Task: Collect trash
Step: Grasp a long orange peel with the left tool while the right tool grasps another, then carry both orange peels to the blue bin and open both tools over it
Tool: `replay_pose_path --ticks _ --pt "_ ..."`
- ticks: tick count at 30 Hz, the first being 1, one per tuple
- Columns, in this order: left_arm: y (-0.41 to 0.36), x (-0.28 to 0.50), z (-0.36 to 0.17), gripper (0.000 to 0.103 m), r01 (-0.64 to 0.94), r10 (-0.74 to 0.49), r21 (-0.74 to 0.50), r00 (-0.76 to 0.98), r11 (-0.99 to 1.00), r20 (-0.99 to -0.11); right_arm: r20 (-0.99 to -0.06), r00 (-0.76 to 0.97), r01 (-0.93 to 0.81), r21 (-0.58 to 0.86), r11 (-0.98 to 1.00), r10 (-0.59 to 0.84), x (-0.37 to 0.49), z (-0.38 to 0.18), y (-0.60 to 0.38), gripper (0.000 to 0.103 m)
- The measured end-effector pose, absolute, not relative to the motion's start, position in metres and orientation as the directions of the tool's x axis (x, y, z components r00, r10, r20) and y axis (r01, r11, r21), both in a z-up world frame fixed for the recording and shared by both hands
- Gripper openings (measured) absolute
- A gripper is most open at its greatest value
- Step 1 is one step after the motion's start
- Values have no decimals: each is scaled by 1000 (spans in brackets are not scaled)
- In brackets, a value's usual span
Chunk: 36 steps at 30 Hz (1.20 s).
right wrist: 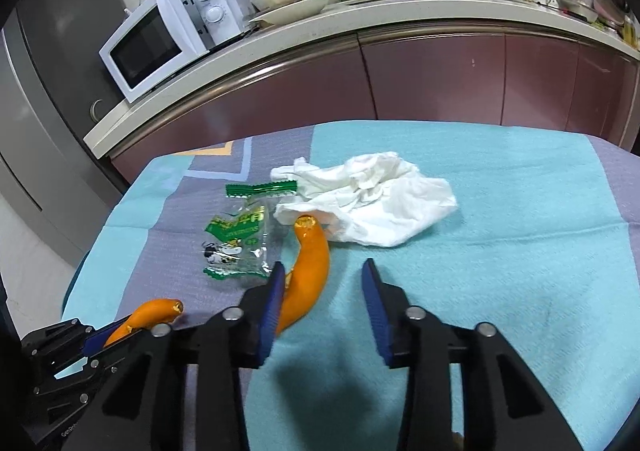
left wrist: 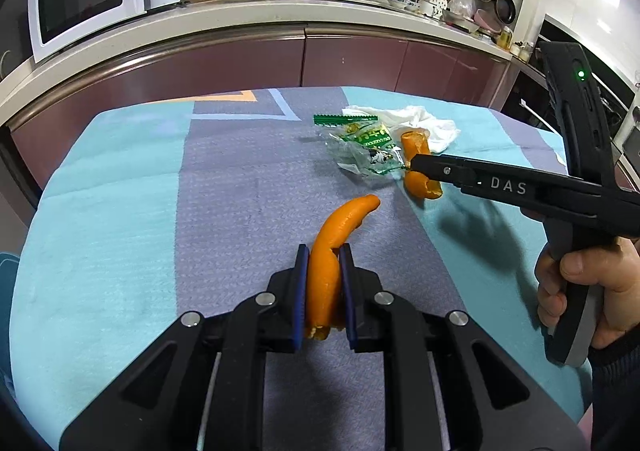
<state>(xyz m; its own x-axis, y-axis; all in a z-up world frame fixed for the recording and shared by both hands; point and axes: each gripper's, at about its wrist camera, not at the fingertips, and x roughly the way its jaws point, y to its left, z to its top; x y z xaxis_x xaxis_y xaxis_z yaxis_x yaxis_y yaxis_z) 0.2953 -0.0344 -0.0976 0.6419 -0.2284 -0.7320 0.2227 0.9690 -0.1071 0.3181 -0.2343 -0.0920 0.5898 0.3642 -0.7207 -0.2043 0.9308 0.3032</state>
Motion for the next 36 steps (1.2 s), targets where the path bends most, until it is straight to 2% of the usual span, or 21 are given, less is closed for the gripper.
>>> replay_pose_path --ticks 1,7,13,19,22,28,36 --pt "-33 294 -96 15 223 -230 -109 643 969 -730 -718 586 -213 311 926 376 318 -91 -234 18" --pt "-24 286 -91 15 216 -229 -112 656 970 -719 -720 562 -215 349 912 408 319 -92 -233 11" --pt "-9 276 -81 15 198 -225 -121 678 973 -699 -710 585 -189 350 917 391 294 -88 -246 9" --pt "19 250 -65 15 144 -191 -125 728 982 -659 -658 675 -175 297 939 334 250 -56 -259 8" --pt "46 230 -50 15 96 -151 -122 766 988 -625 -605 711 -231 282 931 359 233 -29 -246 8" --pt "112 189 -19 15 -35 -36 -115 828 993 -560 -504 705 -441 241 865 499 211 20 -172 8" --pt "222 123 16 15 -280 201 -93 848 955 -490 -455 579 -668 212 713 677 212 48 -45 8"
